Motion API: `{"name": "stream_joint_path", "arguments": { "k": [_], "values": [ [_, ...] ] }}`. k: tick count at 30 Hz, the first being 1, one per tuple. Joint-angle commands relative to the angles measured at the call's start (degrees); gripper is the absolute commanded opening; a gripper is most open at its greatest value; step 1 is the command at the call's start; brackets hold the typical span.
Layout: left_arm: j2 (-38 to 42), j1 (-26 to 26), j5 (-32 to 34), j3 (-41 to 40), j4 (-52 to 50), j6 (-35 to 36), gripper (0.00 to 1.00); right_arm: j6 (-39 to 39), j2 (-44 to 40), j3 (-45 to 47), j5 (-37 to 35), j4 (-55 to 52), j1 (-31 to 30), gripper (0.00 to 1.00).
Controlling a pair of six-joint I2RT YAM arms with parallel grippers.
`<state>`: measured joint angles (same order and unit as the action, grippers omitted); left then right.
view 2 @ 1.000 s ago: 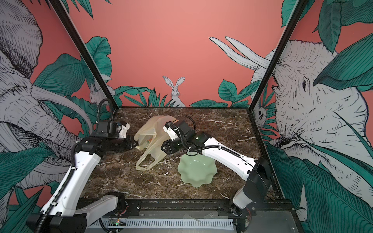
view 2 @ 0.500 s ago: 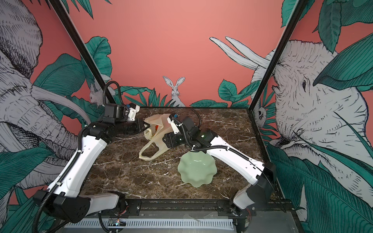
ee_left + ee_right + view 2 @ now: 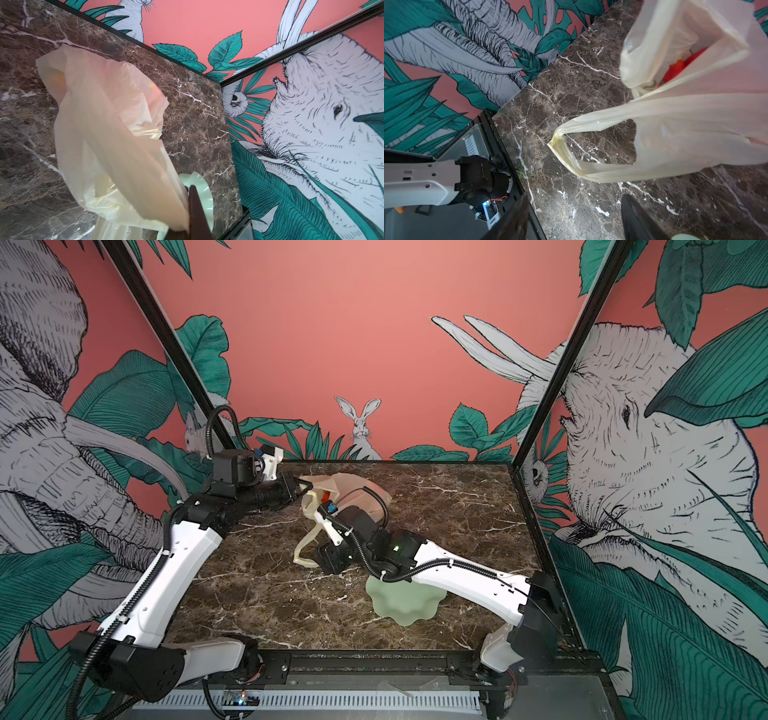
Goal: Take fruits out of the plastic bag
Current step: Adjust the plastic bag at the center of the board.
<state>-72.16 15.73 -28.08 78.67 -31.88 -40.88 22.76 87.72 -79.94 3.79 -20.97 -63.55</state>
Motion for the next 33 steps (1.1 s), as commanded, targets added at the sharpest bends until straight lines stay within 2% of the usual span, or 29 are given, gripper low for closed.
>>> {"name": "stream_joint_path", "arguments": {
  "k": [1, 7, 11, 18, 22, 27, 30, 33],
  "values": [
    [1.93, 0.36, -0.24, -0.63, 5.25, -4.56, 0.00, -6.03, 1.23, -0.03, -3.79, 8.49, -1.39, 0.70],
    [2.27, 0.36, -0.03, -1.57, 8.13, -8.07, 0.00, -11.13, 4.39, -0.10, -8.20, 13.67, -4.24, 0.75],
    [2.45, 0.38, -0.11, -2.20, 9.29, -9.39, 0.00, -13.46, 7.66, -1.97, -13.30, 13.11, -6.35, 0.77],
    [3.60, 0.35, 1.11, -2.41, 8.59, -9.00, 0.00, -11.14, 9.67, -3.42, -21.27, 7.09, -6.68, 0.76],
    [4.20, 0.36, 0.78, -2.79, 8.89, -7.55, 0.00, -9.63, 11.06, -3.19, -25.01, 5.21, -6.72, 0.71],
    [4.75, 0.36, 2.77, -1.63, 5.73, -5.23, 0.00, -8.52, 13.76, -5.54, -30.00, 1.38, -6.68, 0.50],
    [3.22, 0.36, 2.47, 0.98, 3.24, -3.53, 0.00, -7.83, 12.45, -3.56, -31.30, 2.71, -6.68, 0.27],
    [2.14, 0.36, 2.59, 2.58, 0.94, -1.88, 0.00, -7.82, 9.97, -0.80, -32.29, 4.53, -6.60, 0.15]
  ]
}}
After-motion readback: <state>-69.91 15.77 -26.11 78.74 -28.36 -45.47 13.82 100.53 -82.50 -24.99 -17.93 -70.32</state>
